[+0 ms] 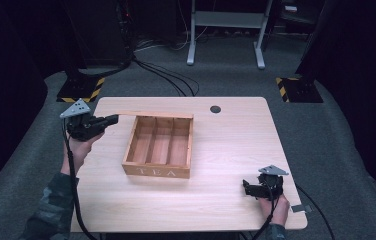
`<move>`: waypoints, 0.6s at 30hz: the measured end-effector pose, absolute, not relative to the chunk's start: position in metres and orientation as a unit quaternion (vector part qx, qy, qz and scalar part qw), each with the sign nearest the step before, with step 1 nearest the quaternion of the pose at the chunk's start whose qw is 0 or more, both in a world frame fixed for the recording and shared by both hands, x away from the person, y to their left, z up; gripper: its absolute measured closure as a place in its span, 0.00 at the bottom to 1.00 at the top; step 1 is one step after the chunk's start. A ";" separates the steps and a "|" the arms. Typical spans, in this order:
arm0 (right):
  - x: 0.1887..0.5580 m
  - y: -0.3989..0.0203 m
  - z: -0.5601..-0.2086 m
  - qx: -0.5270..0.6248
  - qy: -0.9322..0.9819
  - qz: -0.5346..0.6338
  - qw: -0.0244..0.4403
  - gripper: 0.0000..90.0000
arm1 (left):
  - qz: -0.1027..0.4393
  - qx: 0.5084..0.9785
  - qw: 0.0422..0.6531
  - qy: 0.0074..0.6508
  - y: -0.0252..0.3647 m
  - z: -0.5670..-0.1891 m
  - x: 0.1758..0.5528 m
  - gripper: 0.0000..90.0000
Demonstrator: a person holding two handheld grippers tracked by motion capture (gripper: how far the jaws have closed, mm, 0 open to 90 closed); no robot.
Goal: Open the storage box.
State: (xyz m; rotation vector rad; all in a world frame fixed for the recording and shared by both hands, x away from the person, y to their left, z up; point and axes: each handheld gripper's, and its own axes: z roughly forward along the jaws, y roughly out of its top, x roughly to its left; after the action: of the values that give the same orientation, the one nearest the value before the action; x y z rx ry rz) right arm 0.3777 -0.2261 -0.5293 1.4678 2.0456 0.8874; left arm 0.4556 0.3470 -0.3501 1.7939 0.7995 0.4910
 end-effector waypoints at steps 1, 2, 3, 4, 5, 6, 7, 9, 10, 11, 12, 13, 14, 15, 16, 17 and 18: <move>0.378 -0.226 -0.529 0.534 0.745 0.323 0.234 0.08 | 0.206 0.751 0.531 0.335 0.347 -0.351 0.455 0.99; 0.378 -0.226 -0.529 0.534 0.745 0.323 0.234 0.08 | 0.206 0.751 0.531 0.334 0.347 -0.351 0.455 0.99; 0.378 -0.226 -0.529 0.534 0.745 0.323 0.234 0.08 | 0.206 0.751 0.531 0.334 0.347 -0.351 0.455 0.99; 0.378 -0.226 -0.529 0.534 0.745 0.323 0.234 0.08 | 0.206 0.751 0.531 0.334 0.347 -0.351 0.455 0.99; 0.378 -0.226 -0.529 0.534 0.745 0.323 0.234 0.08 | 0.205 0.751 0.531 0.334 0.347 -0.352 0.454 0.99; 0.378 -0.226 -0.529 0.534 0.745 0.323 0.234 0.08 | 0.204 0.752 0.531 0.334 0.347 -0.352 0.454 0.99; 0.378 -0.226 -0.529 0.534 0.745 0.323 0.234 0.08 | 0.204 0.752 0.531 0.334 0.347 -0.352 0.454 0.99; 0.378 -0.226 -0.529 0.535 0.745 0.323 0.234 0.08 | 0.205 0.751 0.532 0.332 0.348 -0.354 0.452 0.99; 0.378 -0.226 -0.529 0.534 0.745 0.323 0.234 0.08 | 0.206 0.750 0.533 0.333 0.348 -0.355 0.451 0.99; 0.378 -0.226 -0.529 0.534 0.745 0.323 0.234 0.08 | 0.206 0.750 0.533 0.333 0.348 -0.355 0.451 0.99; 0.378 -0.226 -0.529 0.534 0.745 0.323 0.234 0.08 | 0.205 0.750 0.534 0.332 0.348 -0.358 0.450 0.99; 0.378 -0.226 -0.529 0.534 0.745 0.323 0.234 0.08 | 0.202 0.750 0.535 0.332 0.349 -0.359 0.449 0.99; 0.378 -0.226 -0.529 0.534 0.745 0.323 0.234 0.08 | 0.205 0.750 0.535 0.330 0.349 -0.360 0.448 0.99; 0.378 -0.226 -0.529 0.534 0.745 0.323 0.234 0.08 | 0.206 0.749 0.536 0.330 0.349 -0.362 0.446 0.99; 0.378 -0.226 -0.529 0.534 0.745 0.323 0.234 0.08 | 0.207 0.749 0.536 0.330 0.349 -0.363 0.445 0.99; 0.378 -0.226 -0.529 0.534 0.745 0.323 0.234 0.08 | 0.207 0.749 0.536 0.330 0.349 -0.363 0.445 0.99; 0.378 -0.226 -0.529 0.534 0.745 0.323 0.234 0.08 | 0.208 0.749 0.537 0.328 0.349 -0.365 0.443 0.99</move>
State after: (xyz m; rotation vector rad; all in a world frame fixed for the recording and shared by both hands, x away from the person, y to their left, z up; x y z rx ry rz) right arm 0.3776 -0.2260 -0.5293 1.4667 2.0453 0.8877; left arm 0.4435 0.3490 -0.3652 1.7833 0.7809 0.4950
